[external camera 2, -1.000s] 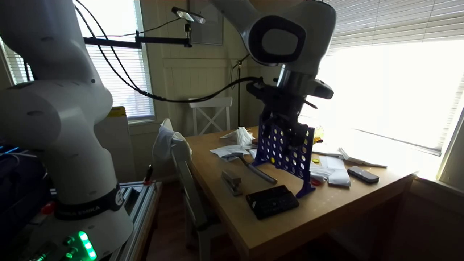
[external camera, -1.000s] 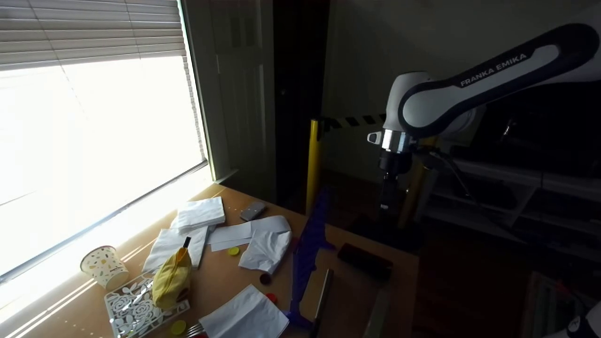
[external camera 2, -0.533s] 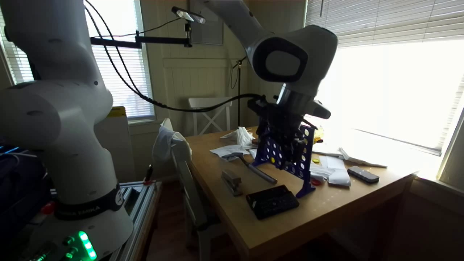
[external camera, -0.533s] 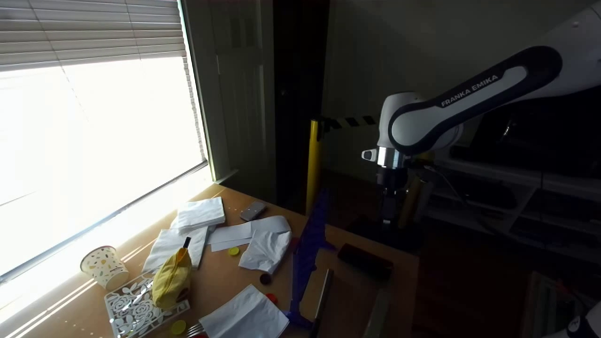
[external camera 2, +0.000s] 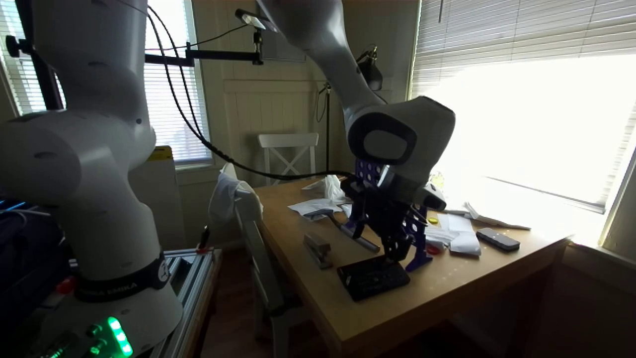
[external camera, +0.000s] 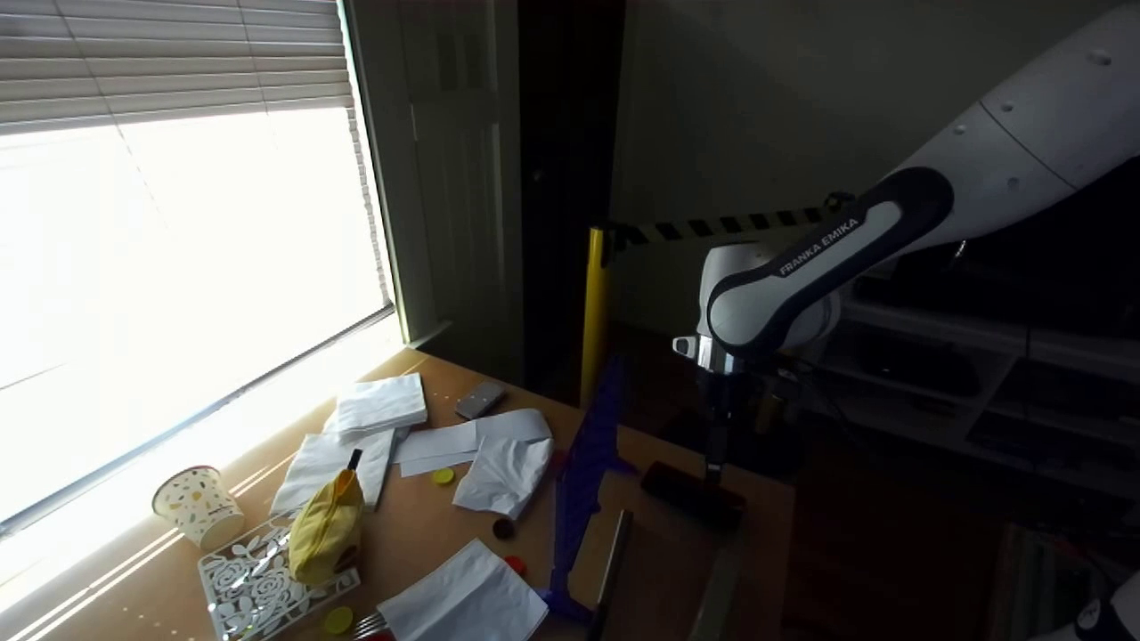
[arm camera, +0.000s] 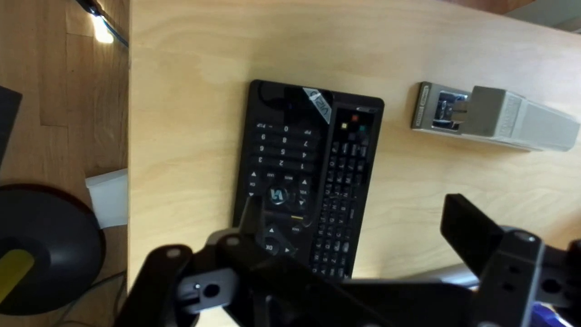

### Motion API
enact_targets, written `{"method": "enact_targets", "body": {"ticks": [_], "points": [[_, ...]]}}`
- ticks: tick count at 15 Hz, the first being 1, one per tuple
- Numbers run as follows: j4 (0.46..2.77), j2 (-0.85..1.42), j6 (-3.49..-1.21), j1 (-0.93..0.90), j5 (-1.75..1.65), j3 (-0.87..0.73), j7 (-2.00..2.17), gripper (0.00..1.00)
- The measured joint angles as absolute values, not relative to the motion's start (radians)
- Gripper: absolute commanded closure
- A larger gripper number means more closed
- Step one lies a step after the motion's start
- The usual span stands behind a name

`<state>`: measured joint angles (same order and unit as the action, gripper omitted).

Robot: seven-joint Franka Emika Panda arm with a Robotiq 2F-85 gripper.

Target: Slide the back cover of the black remote to the right.

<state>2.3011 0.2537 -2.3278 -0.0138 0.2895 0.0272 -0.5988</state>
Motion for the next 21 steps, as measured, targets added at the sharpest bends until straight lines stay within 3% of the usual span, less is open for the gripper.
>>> {"method": "enact_targets", "body": {"ticks": [8, 21], "points": [[2.298, 0.368, -2.472, 0.051, 0.354, 0.102, -0.601, 0.00], [2.281, 0.407, -2.480, 0.138, 0.374, 0.153, -0.604, 0.00]]}}
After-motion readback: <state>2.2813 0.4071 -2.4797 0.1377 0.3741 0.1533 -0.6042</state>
